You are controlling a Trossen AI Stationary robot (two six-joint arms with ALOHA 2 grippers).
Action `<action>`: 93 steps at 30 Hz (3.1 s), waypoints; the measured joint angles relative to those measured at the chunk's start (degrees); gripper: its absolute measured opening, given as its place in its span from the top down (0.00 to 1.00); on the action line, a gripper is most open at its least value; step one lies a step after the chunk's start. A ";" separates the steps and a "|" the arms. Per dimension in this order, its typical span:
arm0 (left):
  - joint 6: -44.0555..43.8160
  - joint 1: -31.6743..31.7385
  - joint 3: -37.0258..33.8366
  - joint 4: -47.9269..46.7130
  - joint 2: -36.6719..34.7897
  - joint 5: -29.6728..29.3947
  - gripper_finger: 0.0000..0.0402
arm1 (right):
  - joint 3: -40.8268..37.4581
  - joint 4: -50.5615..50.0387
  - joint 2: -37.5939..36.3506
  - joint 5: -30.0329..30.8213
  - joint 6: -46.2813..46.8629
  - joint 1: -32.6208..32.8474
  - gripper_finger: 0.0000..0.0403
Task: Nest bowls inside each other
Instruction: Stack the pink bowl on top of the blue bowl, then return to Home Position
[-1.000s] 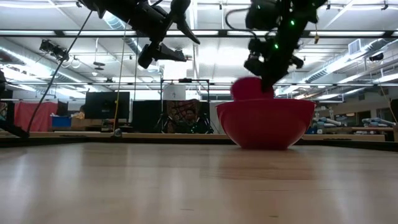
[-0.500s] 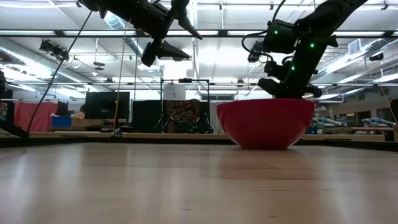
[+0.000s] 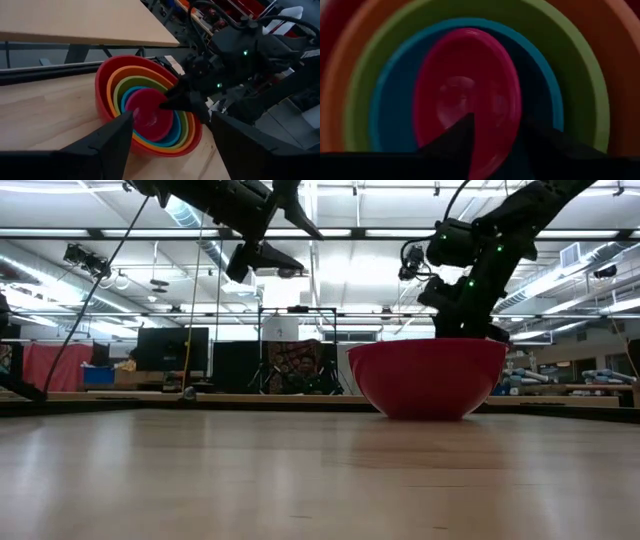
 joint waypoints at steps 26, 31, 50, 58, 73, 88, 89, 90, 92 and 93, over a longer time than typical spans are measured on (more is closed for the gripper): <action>5.82 2.58 -33.16 9.83 -45.16 -0.26 0.60 | -18.59 9.59 -55.94 1.33 4.11 7.88 0.52; 4.29 4.28 -39.70 12.14 -52.93 -0.32 0.67 | -21.19 8.45 -66.05 3.43 3.56 7.94 0.56; 3.54 2.75 -51.52 20.70 -60.73 0.80 0.87 | -42.76 28.02 -76.54 2.99 11.16 7.94 0.60; 5.99 -0.11 -52.15 18.05 -60.72 0.09 0.95 | -45.38 30.10 -76.19 3.17 10.30 8.24 0.60; 10.14 -0.11 -52.17 10.63 -60.72 -0.03 0.96 | -45.38 31.45 -76.17 2.71 11.44 8.24 0.60; 17.58 -0.11 -52.19 7.60 -60.72 0.06 0.96 | -45.38 31.42 -76.17 2.71 1.48 8.24 0.60; 17.58 -0.09 -52.19 7.62 -60.72 0.06 0.96 | -45.38 31.42 -76.17 2.71 1.48 8.24 0.60; 17.58 -0.11 -52.19 7.60 -60.72 0.06 0.96 | -45.38 31.42 -76.17 2.71 1.48 8.24 0.60; 17.58 -0.11 -52.19 7.60 -60.72 0.06 0.96 | -45.38 31.42 -76.17 2.71 1.48 8.24 0.60; 17.58 -0.11 -52.19 7.60 -60.72 0.07 0.96 | -45.38 31.42 -76.17 2.71 1.48 8.24 0.60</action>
